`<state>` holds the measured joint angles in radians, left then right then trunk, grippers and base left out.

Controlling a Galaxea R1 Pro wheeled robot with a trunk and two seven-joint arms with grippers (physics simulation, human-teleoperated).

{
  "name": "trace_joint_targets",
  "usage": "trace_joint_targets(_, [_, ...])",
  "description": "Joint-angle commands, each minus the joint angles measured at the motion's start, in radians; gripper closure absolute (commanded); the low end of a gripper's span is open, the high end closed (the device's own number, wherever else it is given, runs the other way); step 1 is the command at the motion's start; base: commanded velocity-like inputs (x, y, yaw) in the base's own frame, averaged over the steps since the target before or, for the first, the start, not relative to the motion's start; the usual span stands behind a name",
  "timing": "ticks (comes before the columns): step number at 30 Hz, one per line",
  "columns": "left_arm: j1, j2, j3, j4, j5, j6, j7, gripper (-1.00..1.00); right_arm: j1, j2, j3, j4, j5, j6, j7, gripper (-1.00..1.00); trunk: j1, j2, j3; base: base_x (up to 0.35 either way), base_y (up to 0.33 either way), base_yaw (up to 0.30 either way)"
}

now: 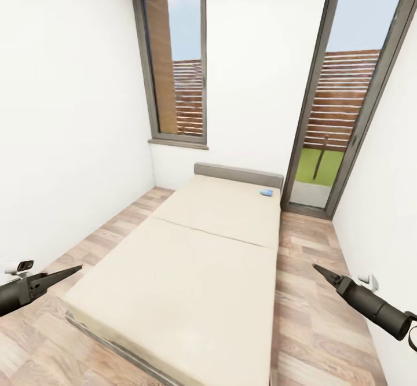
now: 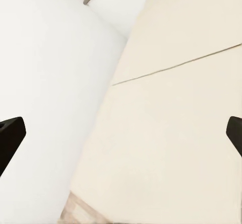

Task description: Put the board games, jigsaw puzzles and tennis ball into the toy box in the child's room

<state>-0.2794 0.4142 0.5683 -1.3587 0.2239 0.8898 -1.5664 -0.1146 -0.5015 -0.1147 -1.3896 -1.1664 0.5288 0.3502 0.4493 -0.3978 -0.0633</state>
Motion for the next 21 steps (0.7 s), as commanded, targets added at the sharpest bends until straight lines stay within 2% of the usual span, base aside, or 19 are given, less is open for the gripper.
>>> trace_joint_targets(1, [-0.001,0.0,0.001,0.0,-0.002,0.011,-0.004,-1.0,0.0,0.0,-0.002,-0.001,-0.002,0.007,0.001,-1.0,0.001,-0.002,-0.002,0.011,-0.299,0.289])
trace_joint_targets(9, [-0.001,-0.001,0.001,0.0,-0.001,0.011,-0.004,-1.0,0.0,0.0,-0.002,0.0,0.005,0.007,0.001,-1.0,0.001,-0.002,-0.002,-0.009,-0.281,0.29])
trace_joint_targets(16, [-0.001,-0.003,0.002,0.0,-0.001,0.01,-0.004,-1.0,0.0,0.011,-0.002,0.0,0.006,0.007,0.001,-1.0,0.001,-0.002,-0.002,-0.153,-0.244,0.29])
trace_joint_targets(21, [-0.001,-0.003,0.002,0.0,-0.001,0.01,-0.004,-1.0,0.0,0.018,-0.002,0.0,0.007,0.007,0.001,-1.0,0.001,-0.002,-0.002,-0.103,-0.148,0.29])
